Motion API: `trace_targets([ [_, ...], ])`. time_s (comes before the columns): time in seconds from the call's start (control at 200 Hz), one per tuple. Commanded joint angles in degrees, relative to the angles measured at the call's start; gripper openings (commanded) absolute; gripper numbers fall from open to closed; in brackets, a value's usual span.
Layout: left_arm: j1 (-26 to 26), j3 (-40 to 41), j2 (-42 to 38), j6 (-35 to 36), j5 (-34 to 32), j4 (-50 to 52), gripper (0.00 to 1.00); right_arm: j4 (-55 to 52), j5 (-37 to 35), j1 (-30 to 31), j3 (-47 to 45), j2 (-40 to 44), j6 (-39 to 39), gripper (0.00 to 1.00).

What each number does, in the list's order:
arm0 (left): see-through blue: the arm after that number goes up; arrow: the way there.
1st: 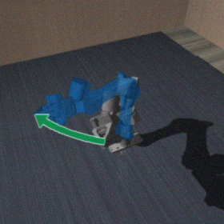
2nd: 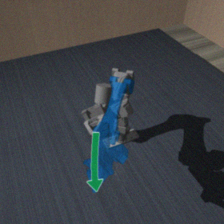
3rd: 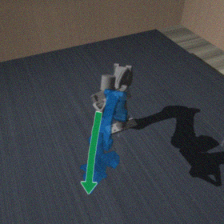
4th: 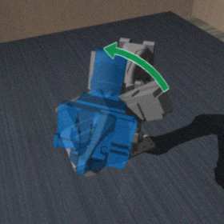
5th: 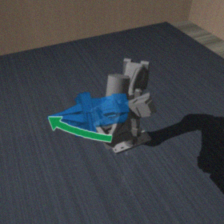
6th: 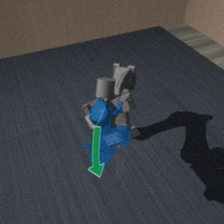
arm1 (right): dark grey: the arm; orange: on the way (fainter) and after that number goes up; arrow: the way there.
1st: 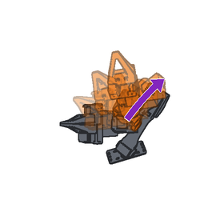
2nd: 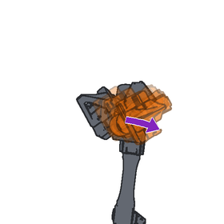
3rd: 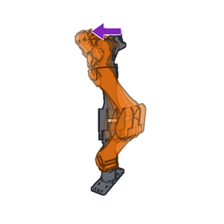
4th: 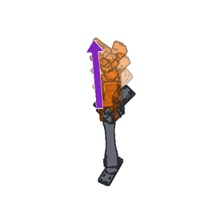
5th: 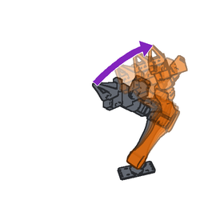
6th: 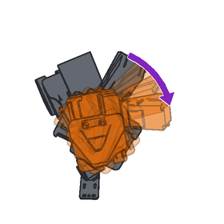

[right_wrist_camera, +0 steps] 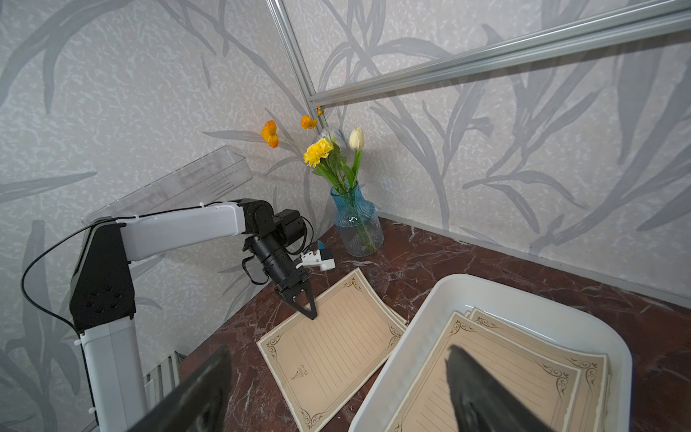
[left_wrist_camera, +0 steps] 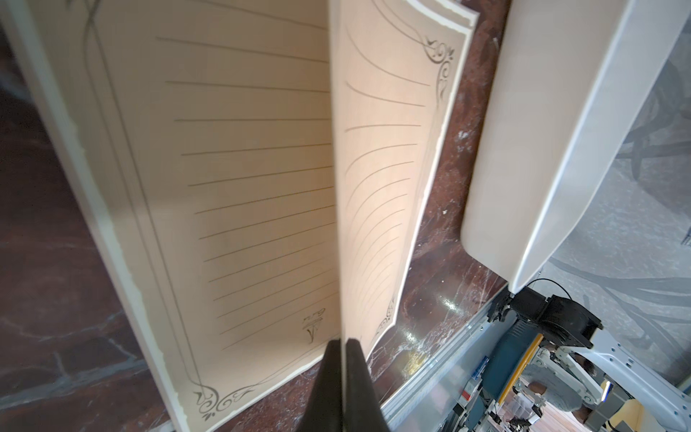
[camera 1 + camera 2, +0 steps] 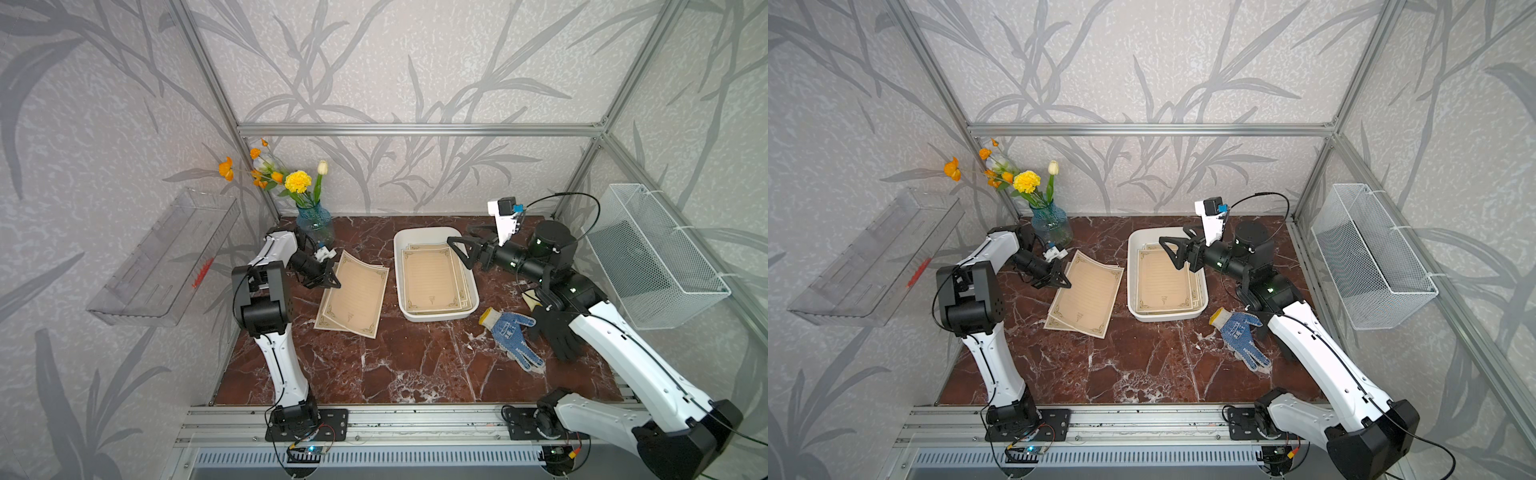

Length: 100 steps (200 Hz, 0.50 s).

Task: Take out the stationery paper from the storage box
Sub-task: Place the stationery paper at the center of the board.

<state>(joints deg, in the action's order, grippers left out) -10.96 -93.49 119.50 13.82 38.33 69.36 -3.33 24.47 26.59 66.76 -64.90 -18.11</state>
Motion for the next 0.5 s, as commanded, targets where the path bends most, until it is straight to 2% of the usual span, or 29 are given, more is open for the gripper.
trace_targets([
  [0.0,-0.46,0.16,1.12,-1.41,-3.74,-0.98,0.06,-0.36,-0.71,0.30,0.95,1.00,0.60,0.89],
  [0.265,-0.91,0.92,1.10,-2.31,-5.06,-2.74,0.12,-0.88,-1.18,0.31,1.07,1.01,-0.39,0.89],
  [0.385,-0.99,1.33,0.65,-2.52,-5.97,-3.36,0.25,-0.85,-0.77,0.39,1.41,1.01,-0.49,0.89],
  [0.495,-1.34,1.55,0.10,-4.80,-10.92,-4.48,0.32,-1.99,-1.25,0.39,2.02,1.18,0.06,0.89],
])
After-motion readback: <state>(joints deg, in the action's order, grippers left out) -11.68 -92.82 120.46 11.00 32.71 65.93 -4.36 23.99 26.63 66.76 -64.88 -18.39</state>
